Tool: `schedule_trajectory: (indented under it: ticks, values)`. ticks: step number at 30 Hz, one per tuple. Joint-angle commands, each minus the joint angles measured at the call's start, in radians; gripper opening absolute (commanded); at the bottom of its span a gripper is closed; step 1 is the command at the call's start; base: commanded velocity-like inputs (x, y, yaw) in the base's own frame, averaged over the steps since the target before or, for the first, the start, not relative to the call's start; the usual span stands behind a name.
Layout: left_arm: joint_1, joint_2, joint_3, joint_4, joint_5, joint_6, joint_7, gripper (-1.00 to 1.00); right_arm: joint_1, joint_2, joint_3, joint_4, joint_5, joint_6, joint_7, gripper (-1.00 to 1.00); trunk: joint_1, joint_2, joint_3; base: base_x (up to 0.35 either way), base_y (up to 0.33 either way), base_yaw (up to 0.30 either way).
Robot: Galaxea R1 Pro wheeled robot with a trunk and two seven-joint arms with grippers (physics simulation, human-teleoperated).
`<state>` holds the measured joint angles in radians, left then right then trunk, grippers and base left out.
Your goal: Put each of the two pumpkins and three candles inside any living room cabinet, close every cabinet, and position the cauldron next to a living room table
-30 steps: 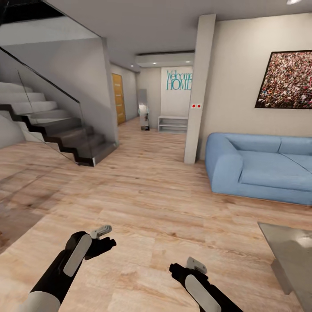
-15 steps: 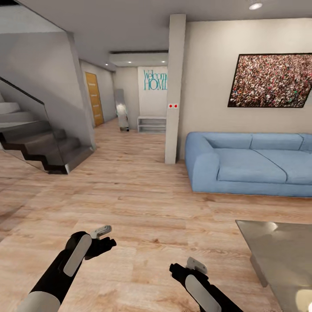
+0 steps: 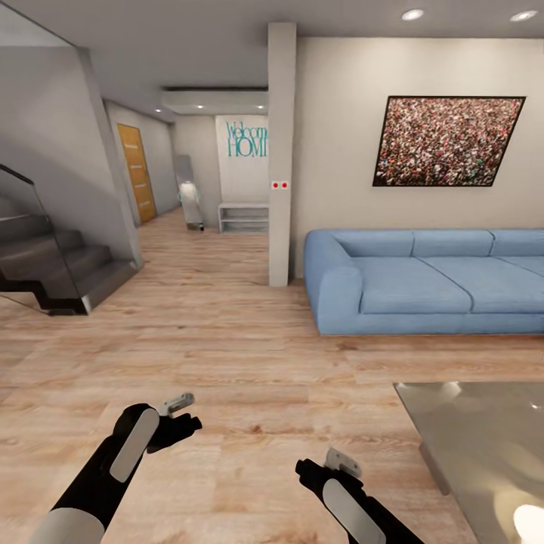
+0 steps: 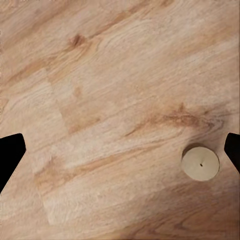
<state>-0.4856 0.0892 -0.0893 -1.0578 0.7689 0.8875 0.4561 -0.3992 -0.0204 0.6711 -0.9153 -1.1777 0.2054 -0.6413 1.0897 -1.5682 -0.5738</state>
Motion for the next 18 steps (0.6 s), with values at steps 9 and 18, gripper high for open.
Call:
schedule_trajectory:
  ticks: [9, 18]
  values:
    - [-0.001, 0.001, -0.003, -0.001, 0.011, 0.001, 0.010, 1.00, -0.001, -0.001, 0.004, -0.002, -0.001, 0.003, -0.009, 1.00, 0.000, -0.001, 0.003, 0.108, 0.062, -0.056]
    - [-0.001, 0.000, -0.003, -0.003, 0.013, 0.001, 0.008, 1.00, -0.001, 0.000, 0.004, -0.002, 0.002, 0.006, -0.006, 1.00, 0.000, -0.001, 0.003, 0.001, 0.043, -0.007]
